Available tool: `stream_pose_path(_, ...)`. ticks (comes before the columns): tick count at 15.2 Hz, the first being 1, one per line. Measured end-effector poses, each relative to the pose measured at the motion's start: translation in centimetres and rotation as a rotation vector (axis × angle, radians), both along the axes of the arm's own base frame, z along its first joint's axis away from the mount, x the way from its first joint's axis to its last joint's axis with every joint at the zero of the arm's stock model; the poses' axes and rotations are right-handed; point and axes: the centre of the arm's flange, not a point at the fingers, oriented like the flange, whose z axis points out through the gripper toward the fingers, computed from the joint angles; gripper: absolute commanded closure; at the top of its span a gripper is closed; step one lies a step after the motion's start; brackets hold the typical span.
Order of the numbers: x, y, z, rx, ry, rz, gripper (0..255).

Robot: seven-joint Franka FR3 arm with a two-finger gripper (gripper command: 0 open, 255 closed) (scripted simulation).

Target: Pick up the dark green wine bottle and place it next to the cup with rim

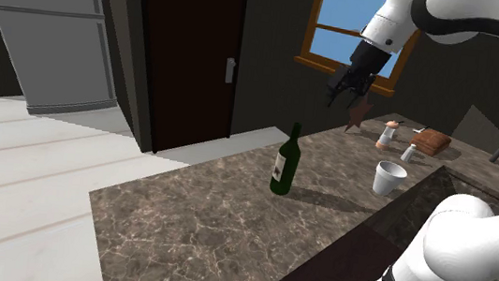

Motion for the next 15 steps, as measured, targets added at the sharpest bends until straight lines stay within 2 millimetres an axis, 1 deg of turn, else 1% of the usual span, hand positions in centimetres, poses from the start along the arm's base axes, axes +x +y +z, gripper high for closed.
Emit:
stream_pose_path(1, 0.0, 0.0, 0.0, 0.000, 0.000, 0.000, 0)
stream_pose_path(3, 1.3, -0.6, -0.7, -0.010, 0.011, 0.010, 0)
stream_pose_path(4, 2.0, -1.1, -1.6, -0.017, 0.020, 0.017, 0)
stream_pose_path(6, 3.9, -2.3, -2.7, -0.032, 0.037, 0.032, 0)
stream_pose_path(10, 7.9, -4.3, -6.1, -0.065, 0.074, 0.066, 0)
stream_pose_path(12, 9.5, -5.2, -7.8, -0.082, 0.093, 0.083, 0)
stream_pose_path(15, 12.6, -7.1, -9.9, -0.107, 0.121, 0.107, 0)
